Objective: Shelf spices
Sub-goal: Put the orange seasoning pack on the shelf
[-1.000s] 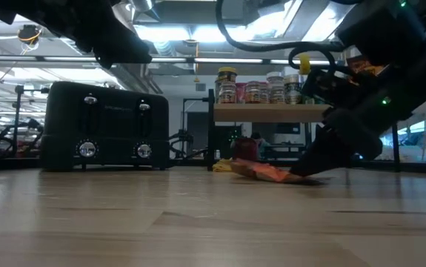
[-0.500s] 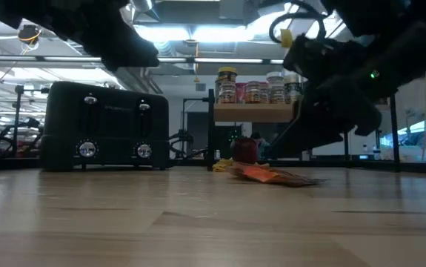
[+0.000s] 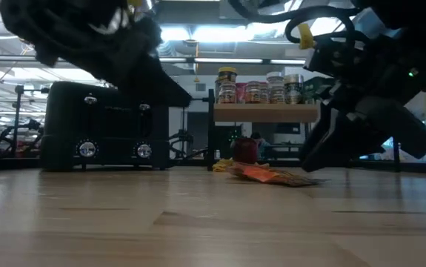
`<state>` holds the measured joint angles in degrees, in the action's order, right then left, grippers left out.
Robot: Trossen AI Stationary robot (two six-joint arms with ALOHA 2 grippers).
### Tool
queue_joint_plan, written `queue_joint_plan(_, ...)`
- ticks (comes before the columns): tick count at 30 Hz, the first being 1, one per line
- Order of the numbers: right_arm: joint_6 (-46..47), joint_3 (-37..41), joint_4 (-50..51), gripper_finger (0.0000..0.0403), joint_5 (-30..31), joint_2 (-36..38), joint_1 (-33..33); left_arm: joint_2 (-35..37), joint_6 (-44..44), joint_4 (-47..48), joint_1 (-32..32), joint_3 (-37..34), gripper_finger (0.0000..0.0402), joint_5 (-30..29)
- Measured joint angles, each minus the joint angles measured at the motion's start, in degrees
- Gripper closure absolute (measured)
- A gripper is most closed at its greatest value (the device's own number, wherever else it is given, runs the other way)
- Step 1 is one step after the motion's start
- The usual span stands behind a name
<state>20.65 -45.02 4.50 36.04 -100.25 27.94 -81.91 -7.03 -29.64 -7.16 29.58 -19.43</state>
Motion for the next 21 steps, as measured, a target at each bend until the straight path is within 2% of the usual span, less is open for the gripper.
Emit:
queue_joint_plan(4, 1.24, -0.04, 0.78, 0.0242, 0.44, 0.00, 0.20, -7.61, 0.47, -1.29, 1.00, 4.03, 0.0249, 0.43)
queue_joint_plan(9, 2.38, -0.04, 0.81, 0.0242, 0.43, 0.02, 0.20, -16.76, 5.21, -0.95, 1.65, 10.48, 0.0249, 1.22)
queue_joint_plan(14, 4.52, -0.04, 0.83, 0.0242, -1.39, 0.02, 0.17, -22.60, 6.45, -1.09, 2.61, 14.23, 0.0249, 1.26)
queue_joint_plan(17, 4.61, -0.04, 0.27, 0.0242, -3.96, 0.02, 0.16, -25.43, 5.74, -1.01, 3.35, 15.28, 0.0249, 1.30)
queue_joint_plan(21, 4.63, -0.04, -1.58, 0.0242, -4.37, 0.11, 0.15, -28.77, 5.79, -1.01, 4.37, 15.86, 0.0249, 2.16)
